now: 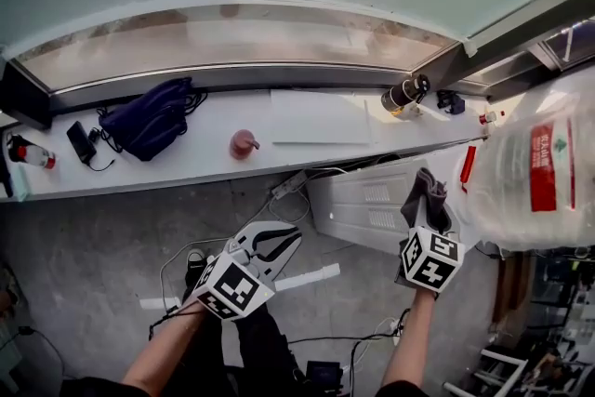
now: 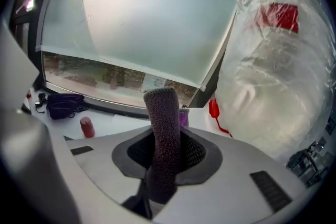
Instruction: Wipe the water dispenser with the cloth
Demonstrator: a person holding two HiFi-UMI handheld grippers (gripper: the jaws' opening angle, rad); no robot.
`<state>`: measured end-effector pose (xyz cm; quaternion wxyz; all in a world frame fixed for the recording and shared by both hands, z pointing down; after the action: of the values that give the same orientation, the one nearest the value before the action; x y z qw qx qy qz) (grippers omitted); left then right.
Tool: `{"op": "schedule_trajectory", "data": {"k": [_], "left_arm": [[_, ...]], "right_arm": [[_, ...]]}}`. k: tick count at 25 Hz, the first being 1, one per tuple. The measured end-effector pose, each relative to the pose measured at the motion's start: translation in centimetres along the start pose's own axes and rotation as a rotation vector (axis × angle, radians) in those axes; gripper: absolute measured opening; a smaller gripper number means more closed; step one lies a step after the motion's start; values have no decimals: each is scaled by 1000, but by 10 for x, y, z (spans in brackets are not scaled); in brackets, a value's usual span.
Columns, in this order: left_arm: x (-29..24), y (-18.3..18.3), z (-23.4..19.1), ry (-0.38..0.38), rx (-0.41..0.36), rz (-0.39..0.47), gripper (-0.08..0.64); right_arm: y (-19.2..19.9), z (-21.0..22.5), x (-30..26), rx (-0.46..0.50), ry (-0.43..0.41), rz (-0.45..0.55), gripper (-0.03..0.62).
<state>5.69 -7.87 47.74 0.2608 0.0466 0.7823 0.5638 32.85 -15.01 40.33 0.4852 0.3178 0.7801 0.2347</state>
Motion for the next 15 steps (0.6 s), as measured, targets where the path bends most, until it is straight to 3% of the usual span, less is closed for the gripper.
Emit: {"op": "schedule_trajectory", "data": {"k": [4, 10, 15], "left_arm": [[8, 6, -7, -2, 8, -6, 34], [10, 23, -15, -10, 45, -24, 34], [7, 33, -22, -12, 56, -39, 34]], "right_arm": [[-13, 11, -17, 23, 60, 2, 101], [0, 7, -53, -39, 73, -32, 101], [4, -9, -62, 100, 158, -14, 101]]}}
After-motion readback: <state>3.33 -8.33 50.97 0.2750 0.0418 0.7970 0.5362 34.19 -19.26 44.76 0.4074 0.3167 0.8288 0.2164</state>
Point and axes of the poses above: the fingertips, and each gripper's own axes: x backward along the fingers, z to its right, y out of its underside, the point moved 3 cm from there along x, backward along the fingers, and after that the axes turned 4 degrees about -z, right-handed, at the moved point
